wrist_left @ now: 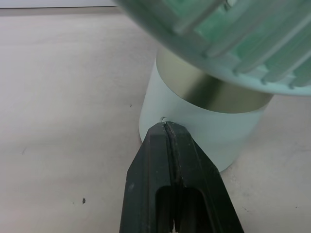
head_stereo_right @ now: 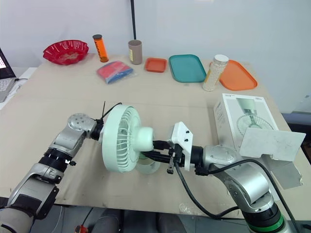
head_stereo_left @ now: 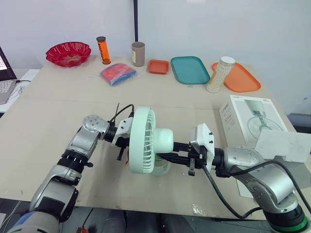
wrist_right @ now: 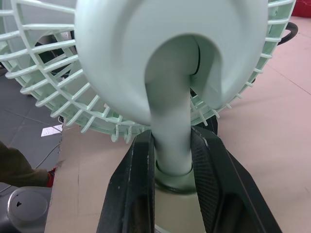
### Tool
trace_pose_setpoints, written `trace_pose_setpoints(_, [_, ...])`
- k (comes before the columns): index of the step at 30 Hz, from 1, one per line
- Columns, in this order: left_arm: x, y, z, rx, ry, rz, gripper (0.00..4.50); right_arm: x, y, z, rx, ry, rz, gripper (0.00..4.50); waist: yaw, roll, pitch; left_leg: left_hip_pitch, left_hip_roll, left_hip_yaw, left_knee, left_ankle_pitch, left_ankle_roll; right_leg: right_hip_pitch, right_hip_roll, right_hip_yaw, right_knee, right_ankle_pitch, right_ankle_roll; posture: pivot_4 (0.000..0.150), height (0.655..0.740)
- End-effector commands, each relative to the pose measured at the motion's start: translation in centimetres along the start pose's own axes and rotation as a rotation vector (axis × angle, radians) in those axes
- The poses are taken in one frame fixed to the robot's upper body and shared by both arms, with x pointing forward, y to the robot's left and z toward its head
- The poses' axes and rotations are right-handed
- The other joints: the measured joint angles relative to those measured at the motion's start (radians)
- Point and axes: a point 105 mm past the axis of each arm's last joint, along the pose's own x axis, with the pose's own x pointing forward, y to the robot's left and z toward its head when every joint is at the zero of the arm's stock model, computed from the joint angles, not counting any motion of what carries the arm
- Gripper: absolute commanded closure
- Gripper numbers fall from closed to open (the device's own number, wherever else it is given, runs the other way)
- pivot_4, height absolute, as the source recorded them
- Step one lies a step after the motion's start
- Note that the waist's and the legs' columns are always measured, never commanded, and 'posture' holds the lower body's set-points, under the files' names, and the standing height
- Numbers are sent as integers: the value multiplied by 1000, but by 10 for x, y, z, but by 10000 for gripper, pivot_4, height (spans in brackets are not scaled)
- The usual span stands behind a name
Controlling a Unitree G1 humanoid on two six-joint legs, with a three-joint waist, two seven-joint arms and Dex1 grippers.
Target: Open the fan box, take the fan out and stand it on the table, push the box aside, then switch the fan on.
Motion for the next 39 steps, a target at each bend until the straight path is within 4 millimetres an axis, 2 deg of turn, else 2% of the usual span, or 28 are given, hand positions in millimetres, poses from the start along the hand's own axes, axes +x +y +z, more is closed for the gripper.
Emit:
trace_pose_setpoints(1, [5,-4,9,43,-17,-35,44362,1,4,1,-8,6,13,34945,0,0,0,0,0,0,0,0,0,0,0,0,0,0,0,1500,7400])
trace_pose_setpoints(39, [6,-7,10,40,-26,-35,44362,-2,4,-3,12,23,2,34945,0,0,0,0,0,0,0,0,0,0,0,0,0,0,0,1500,7400])
